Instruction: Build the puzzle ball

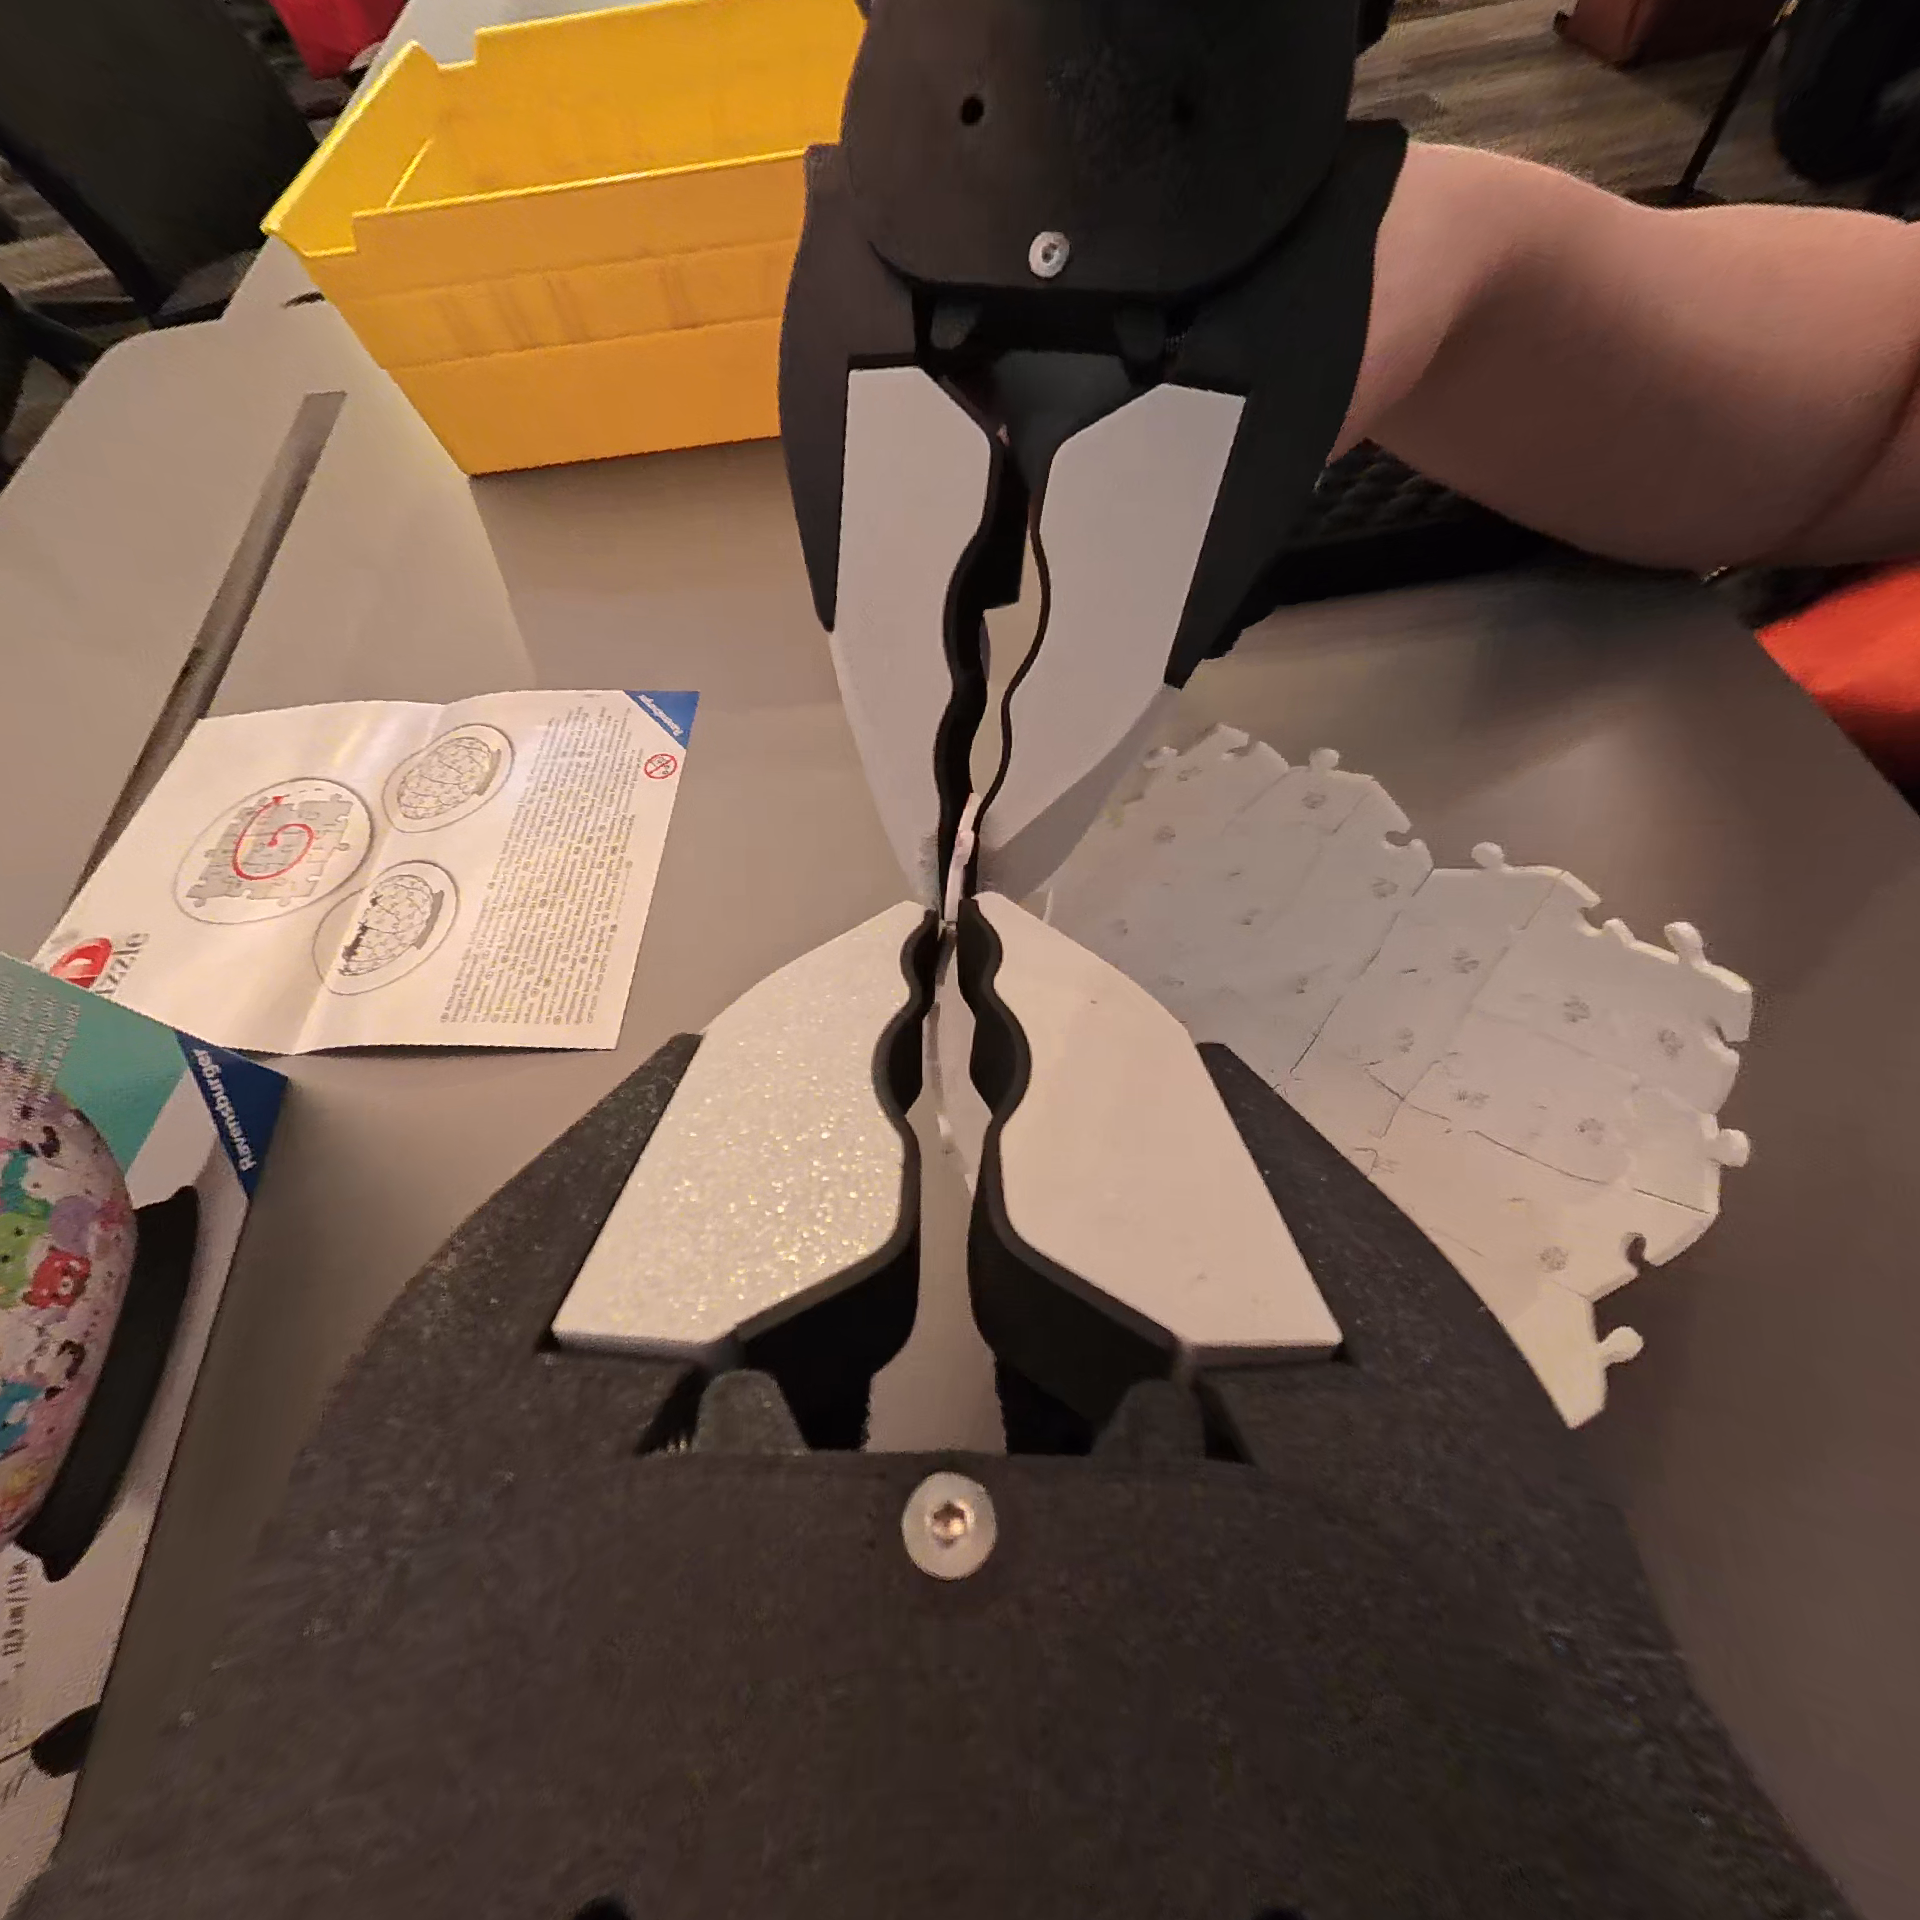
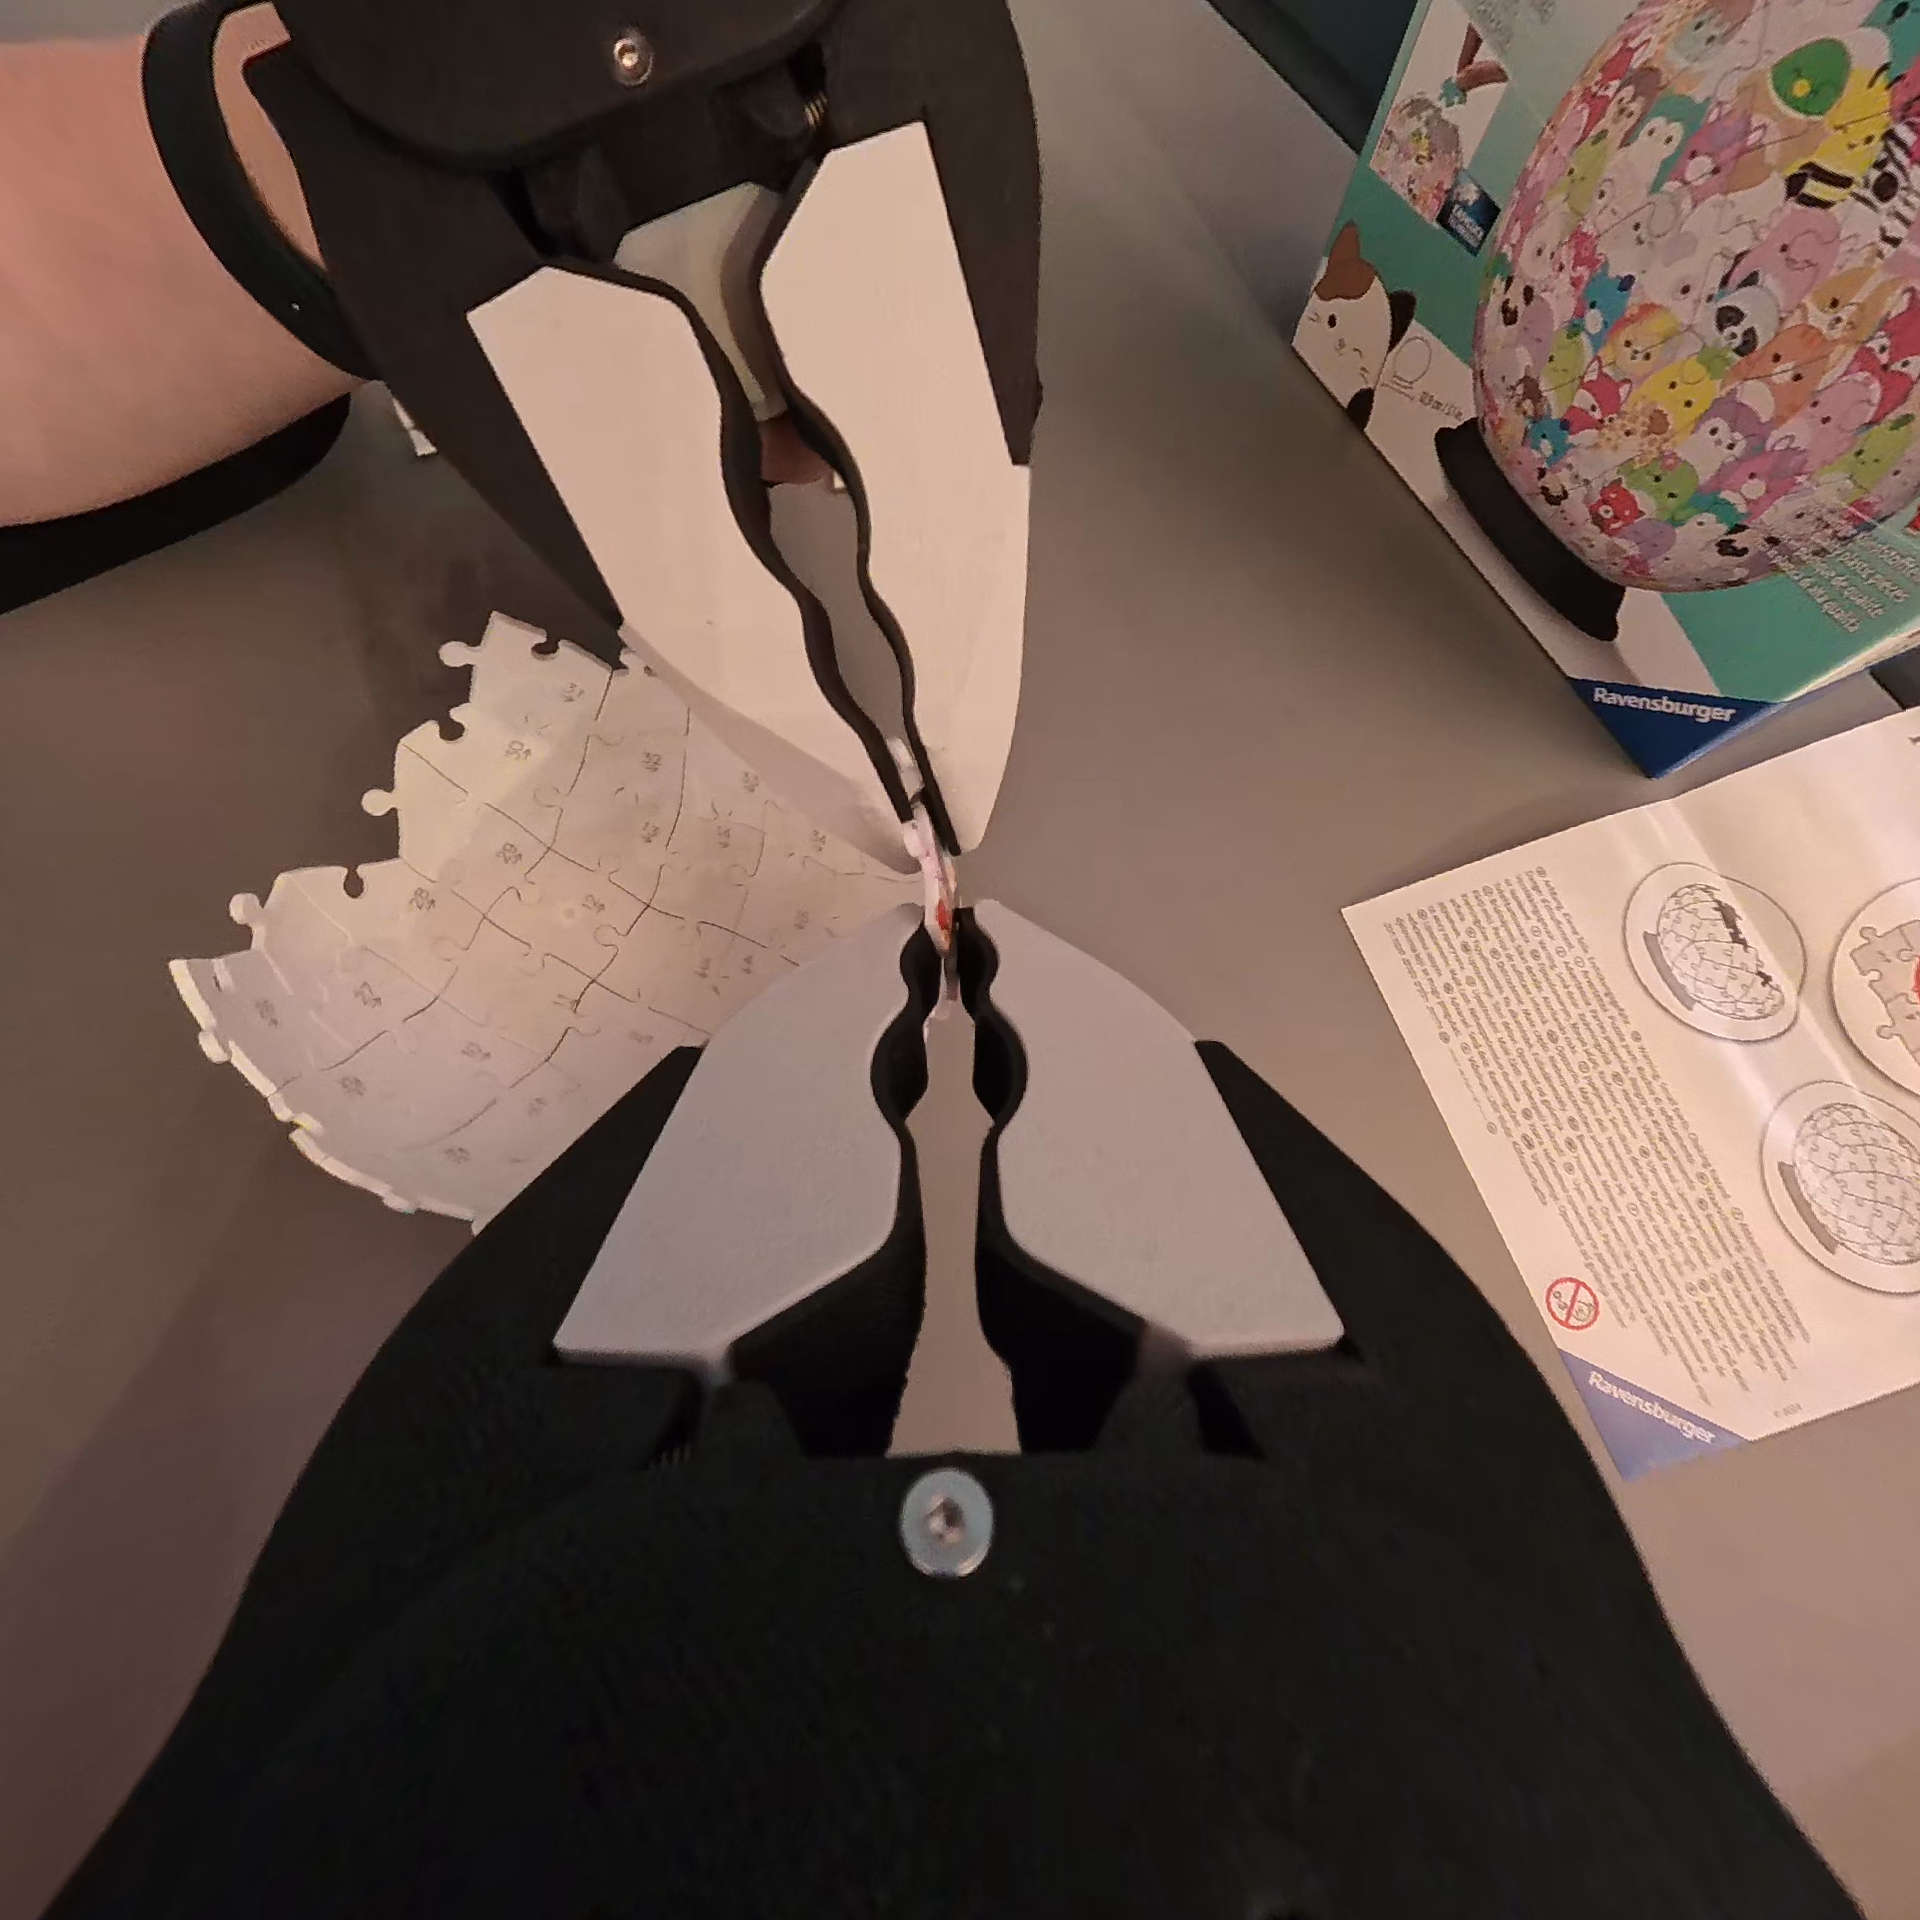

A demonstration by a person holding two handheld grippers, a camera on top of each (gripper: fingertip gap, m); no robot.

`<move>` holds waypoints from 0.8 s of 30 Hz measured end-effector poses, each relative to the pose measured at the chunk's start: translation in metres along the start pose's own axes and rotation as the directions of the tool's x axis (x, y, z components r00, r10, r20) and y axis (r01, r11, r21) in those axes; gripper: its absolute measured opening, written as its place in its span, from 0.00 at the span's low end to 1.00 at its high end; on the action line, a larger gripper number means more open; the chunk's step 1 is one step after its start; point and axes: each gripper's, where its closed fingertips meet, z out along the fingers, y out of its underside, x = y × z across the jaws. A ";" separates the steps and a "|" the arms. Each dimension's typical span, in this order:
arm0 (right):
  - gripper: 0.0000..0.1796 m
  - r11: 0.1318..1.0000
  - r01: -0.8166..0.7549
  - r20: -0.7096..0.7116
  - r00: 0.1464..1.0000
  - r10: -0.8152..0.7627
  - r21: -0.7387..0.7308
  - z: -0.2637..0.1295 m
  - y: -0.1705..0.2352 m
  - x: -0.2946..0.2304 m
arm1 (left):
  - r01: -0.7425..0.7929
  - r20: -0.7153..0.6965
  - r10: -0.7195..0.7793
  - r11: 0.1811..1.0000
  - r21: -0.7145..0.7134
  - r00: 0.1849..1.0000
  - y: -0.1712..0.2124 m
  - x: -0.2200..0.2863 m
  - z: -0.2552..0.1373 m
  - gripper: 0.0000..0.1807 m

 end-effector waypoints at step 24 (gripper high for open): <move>0.02 1.000 -0.011 -0.057 0.998 0.012 0.025 0.001 0.000 0.005 | 0.092 -0.030 -0.092 0.996 0.003 0.995 0.005 -0.006 -0.010 0.01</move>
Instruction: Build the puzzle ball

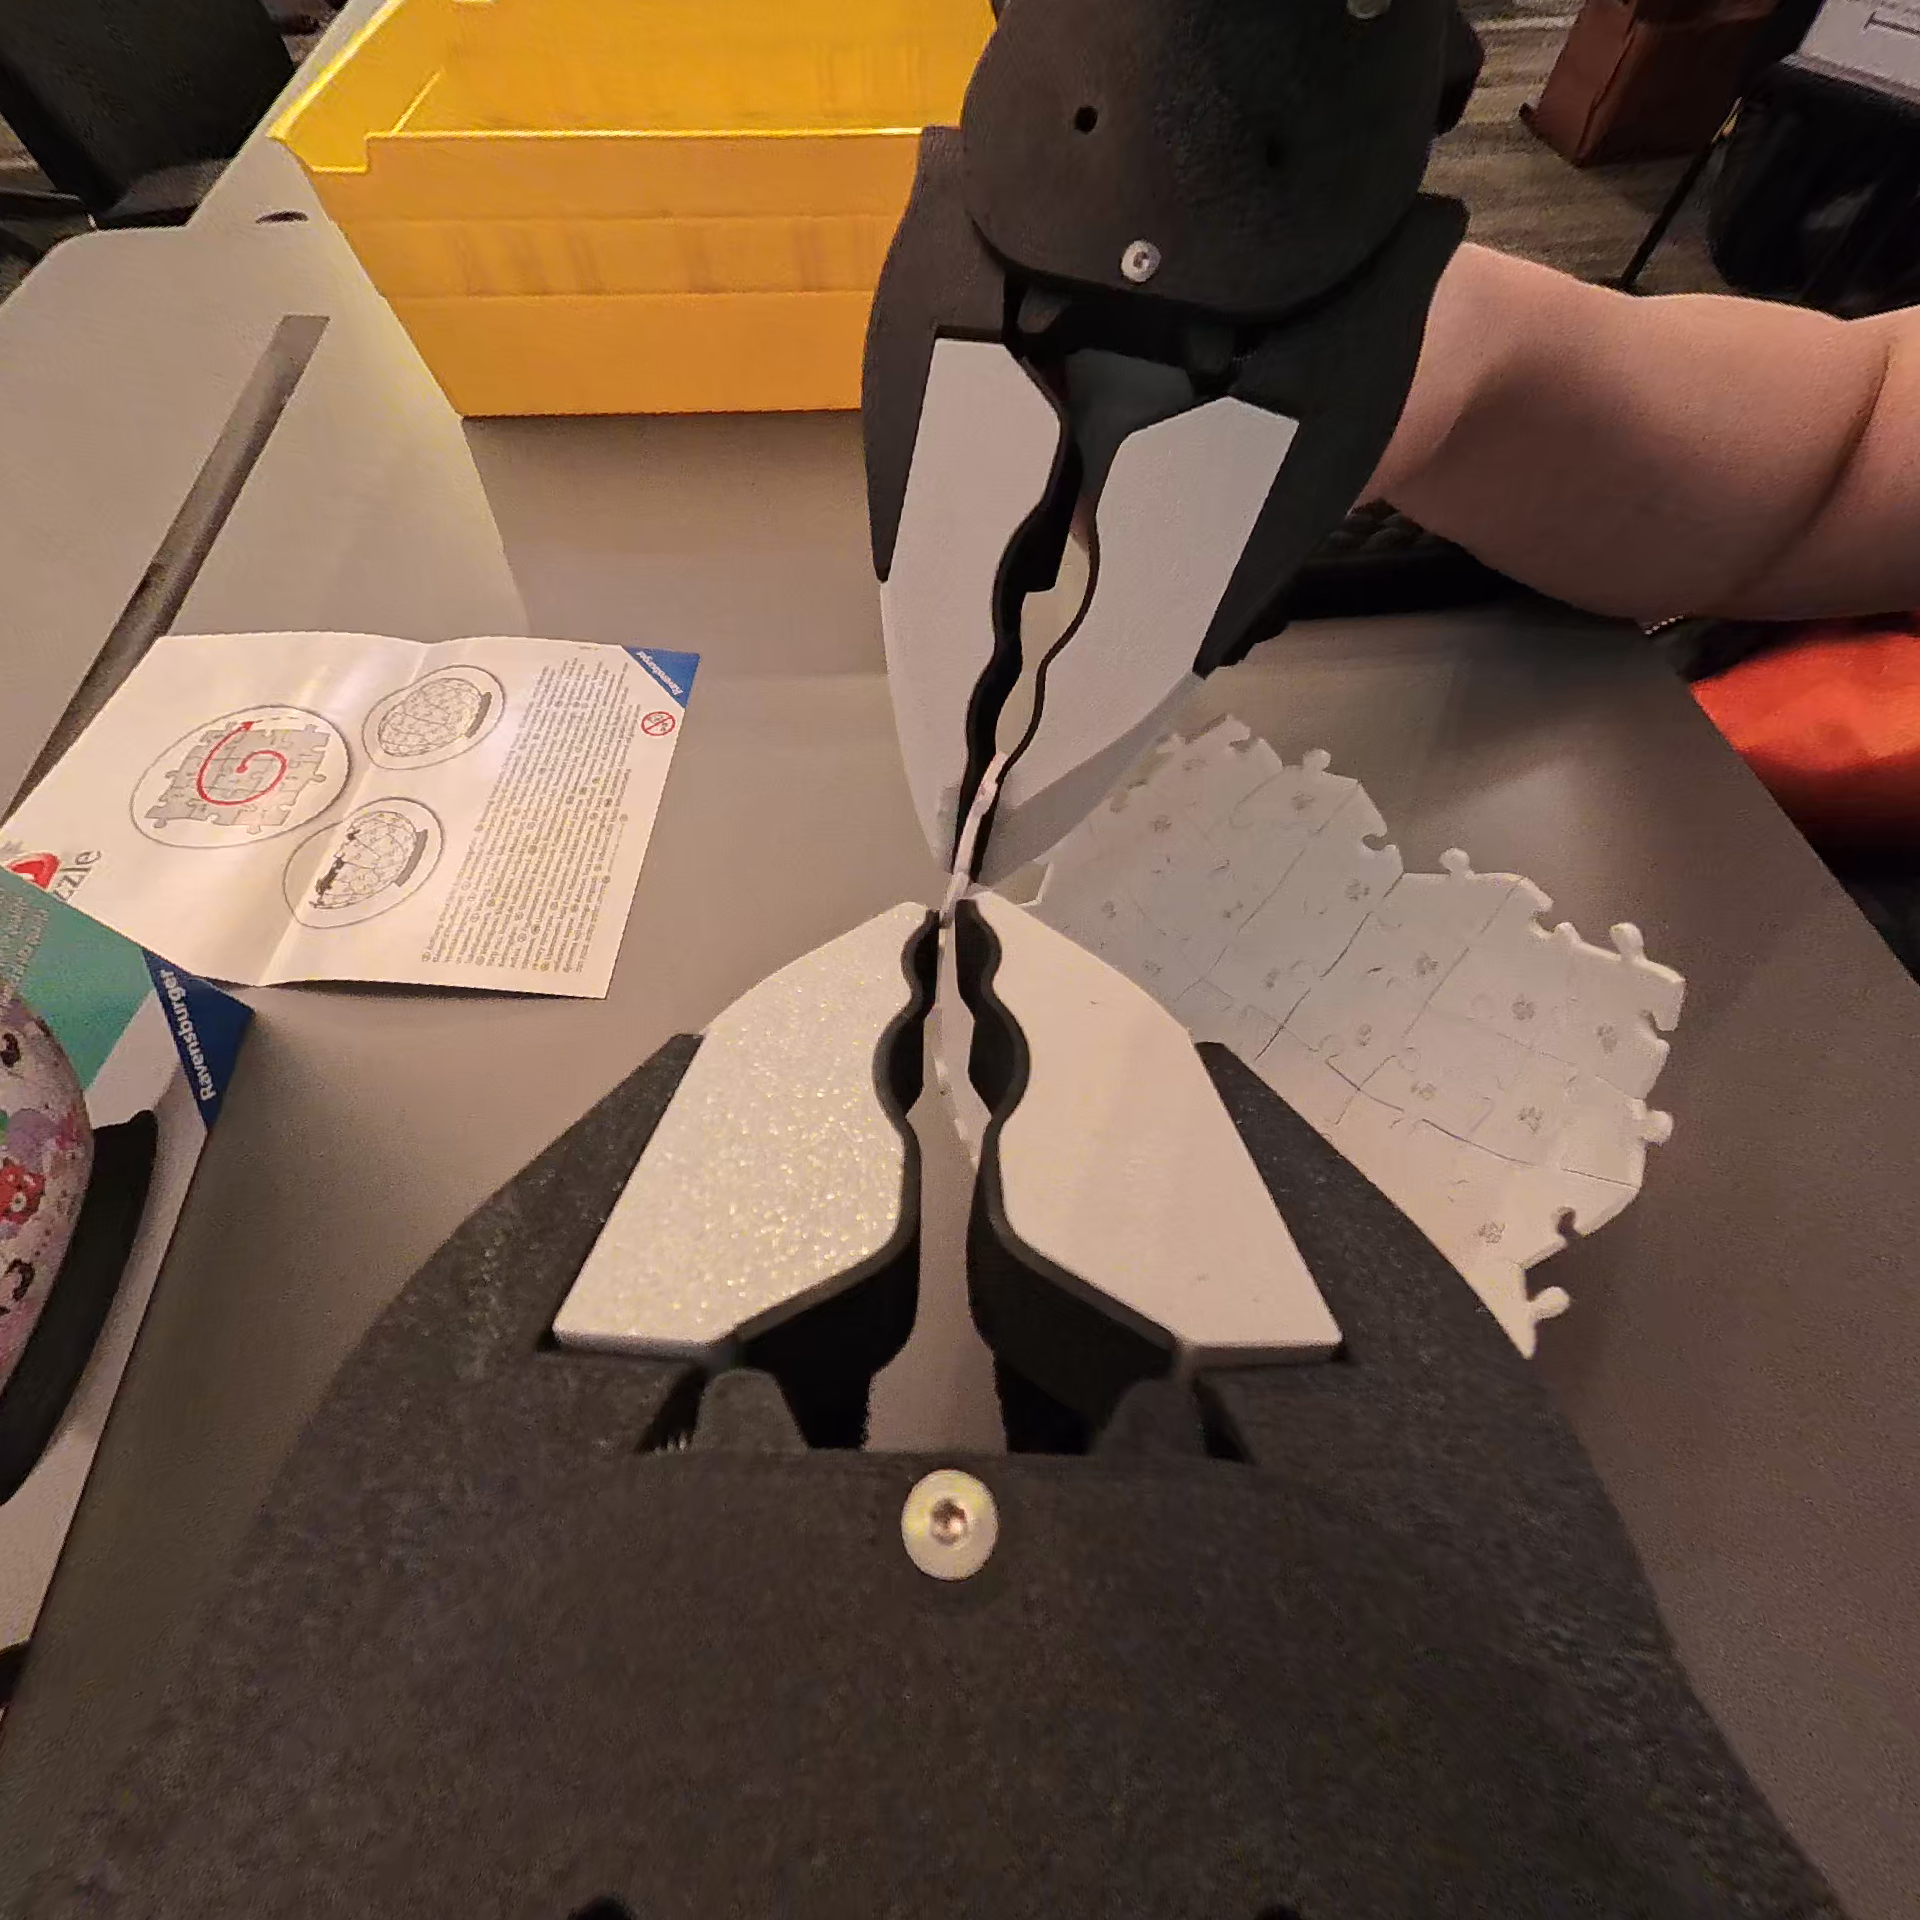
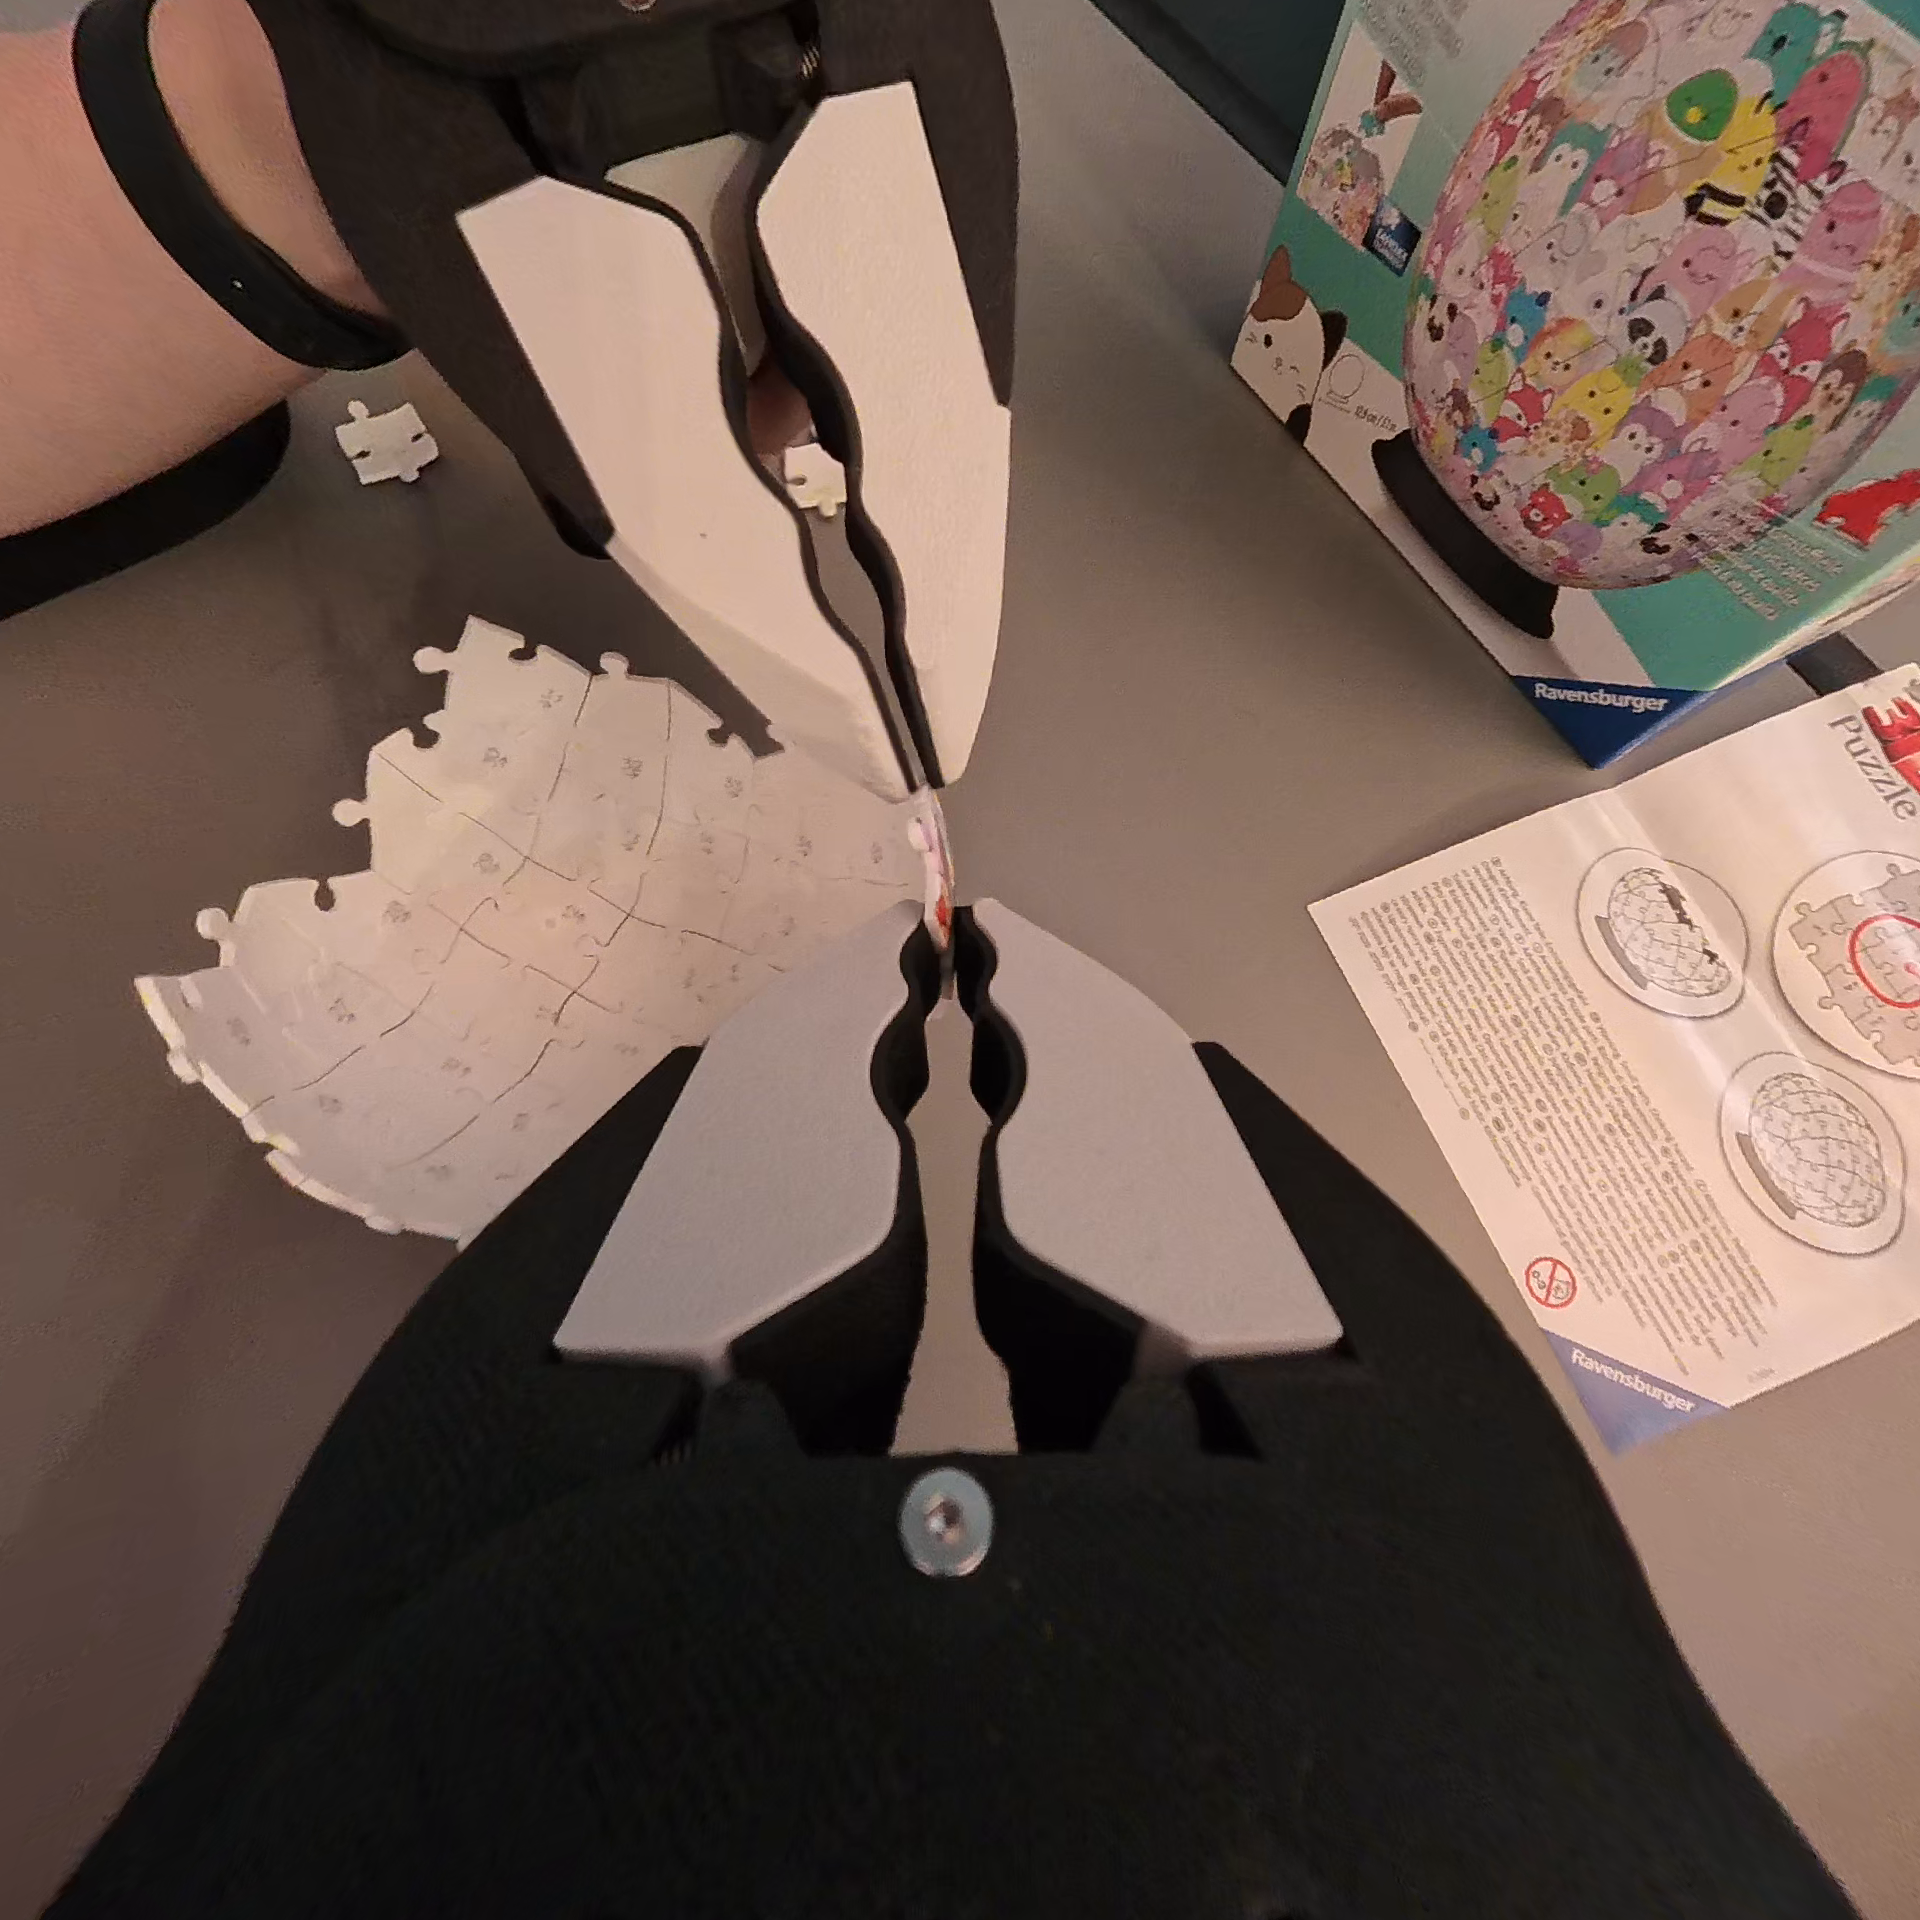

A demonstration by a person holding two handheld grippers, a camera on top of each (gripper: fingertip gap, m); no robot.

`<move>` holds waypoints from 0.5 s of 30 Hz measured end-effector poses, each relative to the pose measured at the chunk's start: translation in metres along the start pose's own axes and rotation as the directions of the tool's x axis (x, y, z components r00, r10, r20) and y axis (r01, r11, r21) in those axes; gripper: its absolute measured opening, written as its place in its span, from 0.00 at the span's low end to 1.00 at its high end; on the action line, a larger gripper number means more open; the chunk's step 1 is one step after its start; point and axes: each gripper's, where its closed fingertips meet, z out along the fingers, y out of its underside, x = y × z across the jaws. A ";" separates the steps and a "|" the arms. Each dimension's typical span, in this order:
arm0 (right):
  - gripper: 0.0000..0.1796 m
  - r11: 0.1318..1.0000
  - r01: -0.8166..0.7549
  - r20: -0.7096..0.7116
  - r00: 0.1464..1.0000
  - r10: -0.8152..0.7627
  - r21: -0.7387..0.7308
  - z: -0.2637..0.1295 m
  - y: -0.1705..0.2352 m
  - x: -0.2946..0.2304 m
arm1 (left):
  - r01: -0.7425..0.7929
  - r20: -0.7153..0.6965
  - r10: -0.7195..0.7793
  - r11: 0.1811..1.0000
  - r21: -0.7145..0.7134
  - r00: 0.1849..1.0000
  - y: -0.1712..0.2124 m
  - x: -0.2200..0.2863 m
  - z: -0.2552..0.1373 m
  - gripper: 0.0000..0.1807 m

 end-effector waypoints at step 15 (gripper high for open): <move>0.05 0.999 0.037 0.005 0.999 -0.037 0.004 0.000 0.002 0.001 | -0.023 0.000 0.023 1.000 -0.005 1.000 0.000 0.002 0.002 0.01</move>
